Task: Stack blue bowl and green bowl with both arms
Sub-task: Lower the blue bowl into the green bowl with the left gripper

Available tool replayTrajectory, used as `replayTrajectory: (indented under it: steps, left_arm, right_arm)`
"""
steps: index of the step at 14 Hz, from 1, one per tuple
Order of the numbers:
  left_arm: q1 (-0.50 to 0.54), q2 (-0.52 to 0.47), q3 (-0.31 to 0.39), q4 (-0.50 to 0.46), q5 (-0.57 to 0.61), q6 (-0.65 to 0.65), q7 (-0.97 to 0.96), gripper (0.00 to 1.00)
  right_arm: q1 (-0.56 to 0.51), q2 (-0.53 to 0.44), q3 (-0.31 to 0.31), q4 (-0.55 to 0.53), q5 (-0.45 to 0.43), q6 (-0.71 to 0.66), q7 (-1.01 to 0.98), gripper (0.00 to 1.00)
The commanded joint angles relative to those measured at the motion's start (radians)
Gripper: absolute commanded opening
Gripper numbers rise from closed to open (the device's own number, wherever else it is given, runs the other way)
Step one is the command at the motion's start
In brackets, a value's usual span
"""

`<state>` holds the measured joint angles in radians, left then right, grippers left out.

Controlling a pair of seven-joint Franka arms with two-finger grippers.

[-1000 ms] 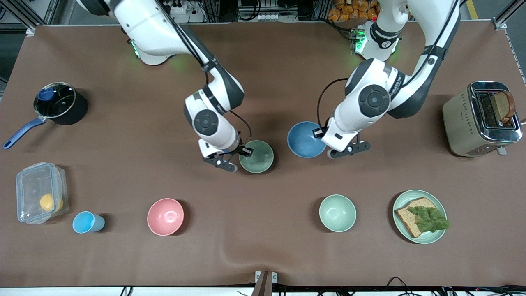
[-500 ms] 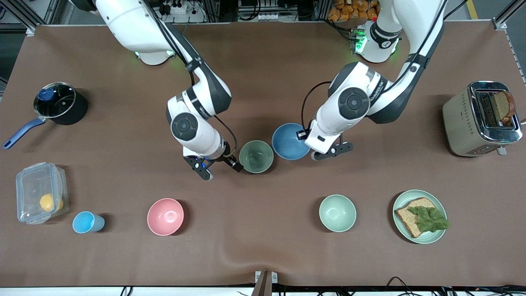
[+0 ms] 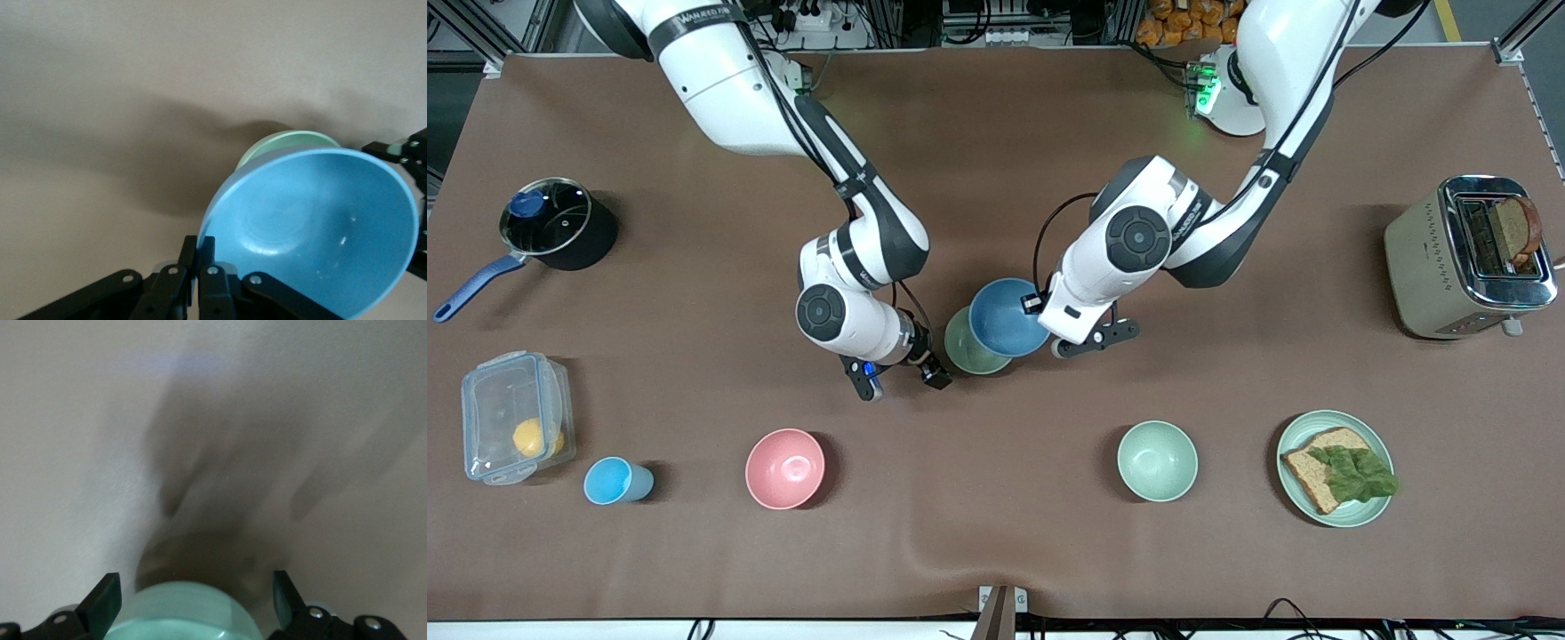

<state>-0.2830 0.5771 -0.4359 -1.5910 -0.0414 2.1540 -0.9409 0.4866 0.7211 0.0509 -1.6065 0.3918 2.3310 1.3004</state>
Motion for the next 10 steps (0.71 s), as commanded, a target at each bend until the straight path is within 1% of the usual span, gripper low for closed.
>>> replayTrajectory:
  steps: [1, 4, 8, 10]
  left_arm:
    - [-0.035, 0.041, 0.013, 0.031, -0.002, 0.064, -0.041, 0.00]
    - [-0.062, 0.069, 0.017, 0.031, 0.034, 0.118, -0.044, 0.00]
    - [-0.079, 0.104, 0.017, 0.031, 0.126, 0.144, -0.096, 0.00]
    - [-0.084, 0.116, 0.017, 0.033, 0.129, 0.165, -0.096, 0.00]
  right_arm:
    - [-0.025, 0.021, 0.009, 0.003, 0.025, -0.002, 0.016, 1.00]
    - [-0.032, 0.035, 0.009, 0.003, 0.025, 0.013, 0.062, 1.00]
    - [-0.033, 0.052, 0.007, 0.005, 0.025, 0.024, 0.068, 1.00]
    - [-0.032, 0.054, 0.007, 0.005, 0.025, 0.039, 0.068, 1.00]
